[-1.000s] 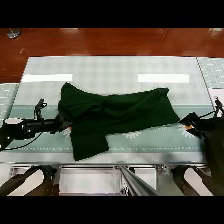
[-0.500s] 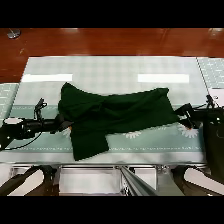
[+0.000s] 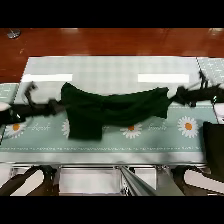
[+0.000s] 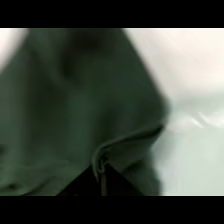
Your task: Fold the shirts.
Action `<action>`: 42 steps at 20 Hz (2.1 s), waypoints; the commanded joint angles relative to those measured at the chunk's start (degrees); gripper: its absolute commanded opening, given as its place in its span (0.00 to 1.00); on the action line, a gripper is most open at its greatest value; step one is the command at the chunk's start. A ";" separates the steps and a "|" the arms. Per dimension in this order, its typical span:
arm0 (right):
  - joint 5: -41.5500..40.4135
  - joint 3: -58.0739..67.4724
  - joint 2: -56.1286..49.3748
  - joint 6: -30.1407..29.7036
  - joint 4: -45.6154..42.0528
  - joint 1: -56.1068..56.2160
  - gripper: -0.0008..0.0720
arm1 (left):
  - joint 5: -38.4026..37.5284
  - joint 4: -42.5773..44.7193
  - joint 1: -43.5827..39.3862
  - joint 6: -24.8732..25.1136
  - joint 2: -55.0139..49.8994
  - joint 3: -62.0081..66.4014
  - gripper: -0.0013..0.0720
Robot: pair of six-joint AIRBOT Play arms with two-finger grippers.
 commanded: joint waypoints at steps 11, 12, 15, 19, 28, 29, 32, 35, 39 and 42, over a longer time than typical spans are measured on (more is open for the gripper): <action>7.41 57.11 26.75 7.93 -9.92 3.23 0.05 | -0.26 26.05 -0.02 -21.57 7.87 78.55 0.04; 8.94 57.11 29.94 8.46 -13.16 3.23 0.05 | -1.49 30.64 -0.02 -22.95 9.38 80.87 0.04; 13.31 57.11 37.59 9.42 -21.22 3.23 0.05 | -2.91 39.74 -0.02 -23.30 16.41 82.09 0.04; 18.10 57.11 42.82 11.89 -26.43 3.26 0.05 | -6.36 47.91 -2.32 -25.40 24.68 80.35 0.04; 19.80 30.45 42.91 11.72 -18.88 3.26 0.05 | -13.09 50.75 -6.36 -30.56 26.51 50.66 0.04; 16.61 25.55 42.58 11.10 -17.92 3.26 0.05 | -9.94 49.48 -6.43 -28.63 25.24 46.07 0.04; 7.02 13.88 37.07 7.28 -13.09 3.30 0.05 | 1.64 45.22 -6.47 -27.15 19.21 35.36 0.04; 0.24 10.86 23.93 2.89 -8.48 3.32 0.05 | 11.17 40.68 -6.49 -27.12 7.74 32.28 0.04; -10.56 14.03 3.85 -2.36 5.25 3.74 0.05 | 27.15 30.80 -6.75 -28.61 -7.34 32.28 0.04; -12.48 24.79 -10.40 -2.45 6.36 6.88 0.05 | 35.34 26.29 -8.39 -28.61 -15.23 32.44 0.04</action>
